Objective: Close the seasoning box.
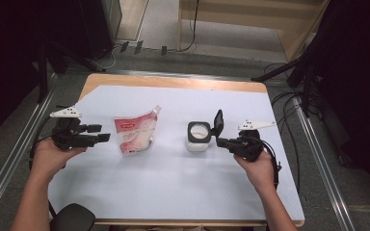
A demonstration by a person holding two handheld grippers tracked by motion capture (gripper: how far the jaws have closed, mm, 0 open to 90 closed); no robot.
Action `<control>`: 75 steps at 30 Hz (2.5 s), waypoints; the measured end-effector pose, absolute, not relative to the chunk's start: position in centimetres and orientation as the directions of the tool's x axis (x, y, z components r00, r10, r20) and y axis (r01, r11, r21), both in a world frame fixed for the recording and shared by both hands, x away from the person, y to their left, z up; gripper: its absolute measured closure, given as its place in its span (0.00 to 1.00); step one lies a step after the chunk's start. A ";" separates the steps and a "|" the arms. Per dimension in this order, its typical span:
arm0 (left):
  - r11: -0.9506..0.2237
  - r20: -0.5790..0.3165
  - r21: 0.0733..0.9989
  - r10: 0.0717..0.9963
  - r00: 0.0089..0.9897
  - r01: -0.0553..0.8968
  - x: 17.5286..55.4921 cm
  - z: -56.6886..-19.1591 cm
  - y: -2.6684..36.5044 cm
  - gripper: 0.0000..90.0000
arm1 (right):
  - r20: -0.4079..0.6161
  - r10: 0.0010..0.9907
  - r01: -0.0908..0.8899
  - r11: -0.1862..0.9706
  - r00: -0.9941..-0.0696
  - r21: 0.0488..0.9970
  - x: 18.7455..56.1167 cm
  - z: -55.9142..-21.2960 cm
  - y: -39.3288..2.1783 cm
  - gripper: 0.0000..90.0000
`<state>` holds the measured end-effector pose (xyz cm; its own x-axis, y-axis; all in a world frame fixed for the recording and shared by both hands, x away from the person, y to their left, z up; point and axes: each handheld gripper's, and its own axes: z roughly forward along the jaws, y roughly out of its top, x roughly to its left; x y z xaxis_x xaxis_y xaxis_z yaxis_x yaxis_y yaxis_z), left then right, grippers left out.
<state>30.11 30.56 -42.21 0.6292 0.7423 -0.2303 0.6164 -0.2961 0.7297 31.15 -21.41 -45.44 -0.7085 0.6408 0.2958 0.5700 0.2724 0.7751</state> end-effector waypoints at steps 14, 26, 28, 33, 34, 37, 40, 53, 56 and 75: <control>-0.294 -0.229 0.728 0.748 0.623 0.620 30.1 -42.4 30.2 0.46 | 0.310 0.690 0.585 0.202 -0.655 0.786 31.8 -43.7 -23.3 1.00; -0.288 -0.233 0.728 0.750 0.619 0.623 30.1 -42.5 30.1 0.46 | 0.320 0.700 0.585 0.171 -0.638 0.793 34.3 -42.0 -22.7 1.00; -0.289 -0.234 0.727 0.748 0.621 0.623 30.1 -42.6 30.1 0.46 | 0.315 0.700 0.581 0.174 -0.641 0.795 34.7 -41.6 -22.4 1.00; -0.293 -0.235 0.722 0.749 0.620 0.627 30.1 -42.6 30.0 0.46 | 0.315 0.710 0.580 0.161 -0.630 0.798 35.0 -41.0 -21.9 1.00; -0.292 -0.236 0.722 0.749 0.619 0.628 30.1 -42.6 30.0 0.46 | 0.315 0.710 0.580 0.159 -0.629 0.799 35.0 -40.9 -21.9 1.00; -0.292 -0.239 0.722 0.746 0.622 0.627 30.2 -42.6 30.0 0.46 | 0.312 0.711 0.573 0.154 -0.630 0.805 34.7 -40.6 -21.9 1.00; -0.298 -0.233 0.718 0.749 0.620 0.629 30.2 -42.7 29.9 0.46 | 0.311 0.706 0.567 0.154 -0.636 0.809 34.4 -40.4 -21.8 1.00; -0.308 -0.235 0.707 0.747 0.622 0.637 30.3 -42.8 29.8 0.46 | 0.299 0.691 0.544 0.162 -0.658 0.823 33.8 -40.3 -20.1 1.00; -0.306 -0.239 0.706 0.746 0.622 0.639 30.3 -42.8 29.8 0.46 | 0.298 0.684 0.540 0.165 -0.665 0.825 33.7 -40.3 -19.7 1.00; -0.301 -0.245 0.706 0.745 0.621 0.641 30.3 -43.1 29.8 0.45 | 0.273 0.651 0.537 0.247 -0.709 0.806 33.4 -41.8 -16.7 1.00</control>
